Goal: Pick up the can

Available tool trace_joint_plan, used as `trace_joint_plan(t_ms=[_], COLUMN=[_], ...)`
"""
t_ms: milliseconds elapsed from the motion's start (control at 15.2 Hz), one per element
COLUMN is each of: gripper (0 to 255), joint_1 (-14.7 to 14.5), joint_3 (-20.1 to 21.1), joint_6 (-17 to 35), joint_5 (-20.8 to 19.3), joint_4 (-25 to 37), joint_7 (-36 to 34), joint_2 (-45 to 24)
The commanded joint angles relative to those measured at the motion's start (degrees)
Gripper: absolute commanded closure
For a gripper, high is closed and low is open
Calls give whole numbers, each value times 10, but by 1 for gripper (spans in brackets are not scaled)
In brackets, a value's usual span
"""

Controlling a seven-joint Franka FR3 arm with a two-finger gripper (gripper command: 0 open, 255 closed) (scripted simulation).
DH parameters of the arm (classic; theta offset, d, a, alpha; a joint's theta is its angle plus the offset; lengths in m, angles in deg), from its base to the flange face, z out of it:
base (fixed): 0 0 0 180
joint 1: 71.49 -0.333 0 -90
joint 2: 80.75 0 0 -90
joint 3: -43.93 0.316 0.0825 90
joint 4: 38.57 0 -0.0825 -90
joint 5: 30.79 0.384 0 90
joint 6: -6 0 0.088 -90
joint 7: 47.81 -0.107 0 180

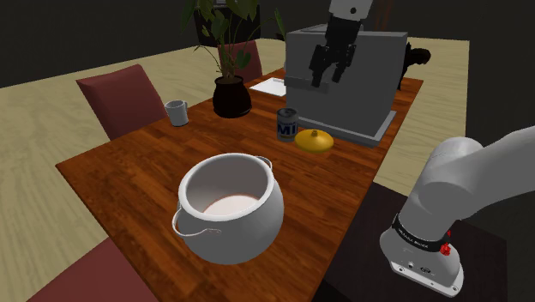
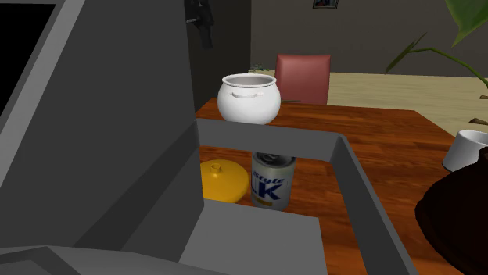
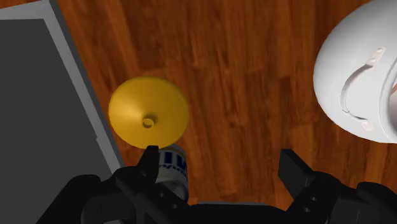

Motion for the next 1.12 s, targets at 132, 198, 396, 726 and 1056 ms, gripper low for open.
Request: trace_joint_plan(t_ms=[132, 198, 396, 726, 1056], gripper=[0, 0, 0, 0, 0], joint_1=[16, 25, 51, 96, 137], joint_3=[21, 31, 59, 98, 122], joint_6=[35, 52, 98, 158, 195], joint_5=[-3, -5, -16, -48, -97], joint_4=[-3, -3, 3, 30, 74], joint_7=[-52, -79, -159, -297, -439], joint_2=[-31, -47, -101, -197, -297])
